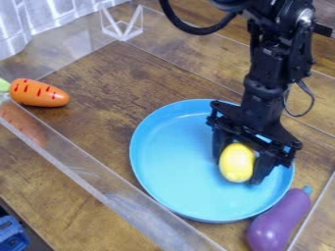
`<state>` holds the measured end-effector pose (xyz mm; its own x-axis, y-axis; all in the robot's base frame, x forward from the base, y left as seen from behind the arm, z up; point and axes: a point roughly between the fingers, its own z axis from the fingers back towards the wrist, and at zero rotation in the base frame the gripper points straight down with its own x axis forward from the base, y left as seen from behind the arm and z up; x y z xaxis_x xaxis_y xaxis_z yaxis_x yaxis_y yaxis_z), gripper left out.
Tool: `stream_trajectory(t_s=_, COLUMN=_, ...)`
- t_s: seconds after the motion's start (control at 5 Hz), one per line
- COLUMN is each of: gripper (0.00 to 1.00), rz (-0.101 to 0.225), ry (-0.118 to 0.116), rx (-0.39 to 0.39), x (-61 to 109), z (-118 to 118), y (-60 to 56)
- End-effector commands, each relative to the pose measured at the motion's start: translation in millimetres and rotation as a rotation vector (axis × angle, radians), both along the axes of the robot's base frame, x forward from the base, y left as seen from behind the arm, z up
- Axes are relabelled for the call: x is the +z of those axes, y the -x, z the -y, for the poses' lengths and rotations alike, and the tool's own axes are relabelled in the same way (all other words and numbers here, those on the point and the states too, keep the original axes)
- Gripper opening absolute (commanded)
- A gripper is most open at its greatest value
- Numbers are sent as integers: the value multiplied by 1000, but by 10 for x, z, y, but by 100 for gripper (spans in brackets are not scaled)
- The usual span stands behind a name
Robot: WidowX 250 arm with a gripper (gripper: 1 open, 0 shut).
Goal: Remove the lemon from the blue tray and put it on the table
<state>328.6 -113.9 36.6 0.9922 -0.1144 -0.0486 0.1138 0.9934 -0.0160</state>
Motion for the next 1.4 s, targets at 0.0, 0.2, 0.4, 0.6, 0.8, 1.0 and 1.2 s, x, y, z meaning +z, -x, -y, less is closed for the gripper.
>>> stream_trajectory(t_s=0.0, gripper=0, rz=99, ry=24, rx=8, x=460, z=-30, y=-117)
stream_trajectory(t_s=0.2, gripper=0, rz=102, ry=15, rx=11, x=597, z=-65, y=-98)
stream_trajectory(t_s=0.4, gripper=0, rz=107, ry=-1, rx=6, x=718, z=-103, y=-84)
stream_trajectory(t_s=0.6, gripper=0, rz=104, ry=-16, rx=3, x=776, z=-160, y=-59)
stream_trajectory(t_s=0.8, gripper=0, rz=119, ry=-30, rx=8, x=946, z=-288, y=-48)
stream_trajectory(t_s=1.0, gripper=0, rz=120, ry=-43, rx=31, x=1031, z=-649, y=-20)
stream_trajectory(t_s=1.2, gripper=0, rz=114, ry=-54, rx=63, x=1066, z=-1009, y=65)
